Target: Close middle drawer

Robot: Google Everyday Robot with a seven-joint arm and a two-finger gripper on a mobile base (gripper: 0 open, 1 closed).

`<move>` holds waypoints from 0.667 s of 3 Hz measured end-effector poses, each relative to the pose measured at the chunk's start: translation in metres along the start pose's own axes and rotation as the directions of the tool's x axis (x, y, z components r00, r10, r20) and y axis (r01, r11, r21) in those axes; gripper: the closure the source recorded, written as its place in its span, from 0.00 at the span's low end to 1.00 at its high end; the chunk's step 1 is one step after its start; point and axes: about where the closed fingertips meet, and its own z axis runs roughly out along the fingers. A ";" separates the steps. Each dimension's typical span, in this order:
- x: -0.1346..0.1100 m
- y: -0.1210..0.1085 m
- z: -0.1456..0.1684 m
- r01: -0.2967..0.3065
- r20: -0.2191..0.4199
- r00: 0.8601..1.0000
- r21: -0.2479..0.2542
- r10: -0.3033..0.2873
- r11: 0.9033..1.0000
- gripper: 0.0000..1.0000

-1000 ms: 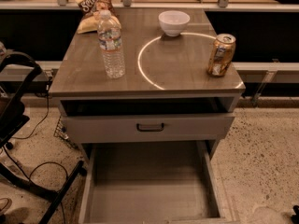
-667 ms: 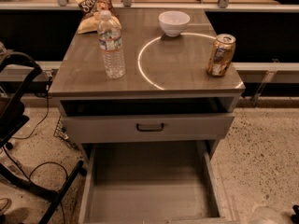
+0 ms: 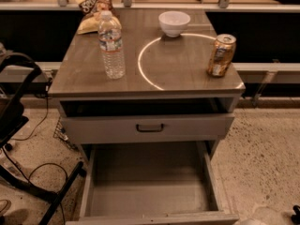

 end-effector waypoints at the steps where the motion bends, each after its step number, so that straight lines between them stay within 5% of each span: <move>1: -0.011 -0.036 0.012 0.058 -0.007 0.998 0.071 -0.058 0.996 1.00; 2: -0.016 -0.047 0.015 0.079 -0.009 0.997 0.094 -0.078 0.992 1.00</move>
Offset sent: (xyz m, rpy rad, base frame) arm 0.1290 0.0686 -0.0069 -0.0385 -0.2966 0.1555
